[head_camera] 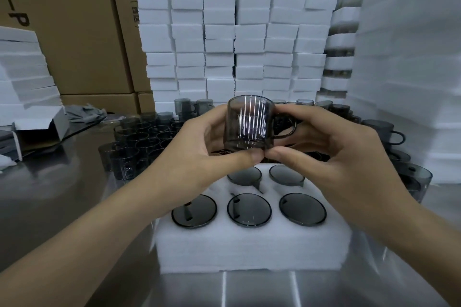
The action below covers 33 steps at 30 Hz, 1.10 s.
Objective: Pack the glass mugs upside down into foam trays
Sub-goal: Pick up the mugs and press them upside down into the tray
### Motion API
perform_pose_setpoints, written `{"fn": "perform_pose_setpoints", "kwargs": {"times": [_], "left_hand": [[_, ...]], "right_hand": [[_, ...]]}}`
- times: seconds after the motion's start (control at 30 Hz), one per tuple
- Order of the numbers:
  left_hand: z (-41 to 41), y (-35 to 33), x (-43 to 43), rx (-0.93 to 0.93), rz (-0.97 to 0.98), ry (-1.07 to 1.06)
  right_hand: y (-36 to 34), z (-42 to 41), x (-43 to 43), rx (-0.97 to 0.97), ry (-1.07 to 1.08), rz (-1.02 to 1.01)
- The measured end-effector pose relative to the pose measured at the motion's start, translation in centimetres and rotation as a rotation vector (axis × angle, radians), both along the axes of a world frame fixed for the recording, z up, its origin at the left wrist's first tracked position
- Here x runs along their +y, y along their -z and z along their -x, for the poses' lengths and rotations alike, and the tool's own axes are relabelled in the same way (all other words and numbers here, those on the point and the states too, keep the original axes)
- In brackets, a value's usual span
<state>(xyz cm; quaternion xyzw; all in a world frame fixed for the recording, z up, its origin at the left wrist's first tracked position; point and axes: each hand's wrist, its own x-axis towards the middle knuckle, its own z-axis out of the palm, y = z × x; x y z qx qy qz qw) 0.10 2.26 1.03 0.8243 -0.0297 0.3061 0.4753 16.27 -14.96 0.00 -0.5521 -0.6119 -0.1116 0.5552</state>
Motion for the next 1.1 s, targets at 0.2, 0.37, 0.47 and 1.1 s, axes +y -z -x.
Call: {"fn": "perform_pose_setpoints", "kwargs": {"times": [0.2, 0.37, 0.47, 1.1], "left_hand": [[0.7, -1.0, 1.3, 0.109, 0.055, 0.014], [2.6, -2.7, 4.0, 0.244, -0.020, -0.081], [3.9, -3.4, 5.6, 0.324, -0.029, -0.102], [3.5, -2.0, 6.0, 0.554, -0.180, -0.092]], "right_hand": [[0.3, 0.6, -0.1, -0.153, 0.142, 0.028], [0.7, 0.6, 0.2, -0.138, 0.139, 0.159], [0.9, 0.2, 0.2, -0.113, 0.152, 0.201], [1.0, -0.5, 0.3, -0.131, 0.127, 0.262]]}}
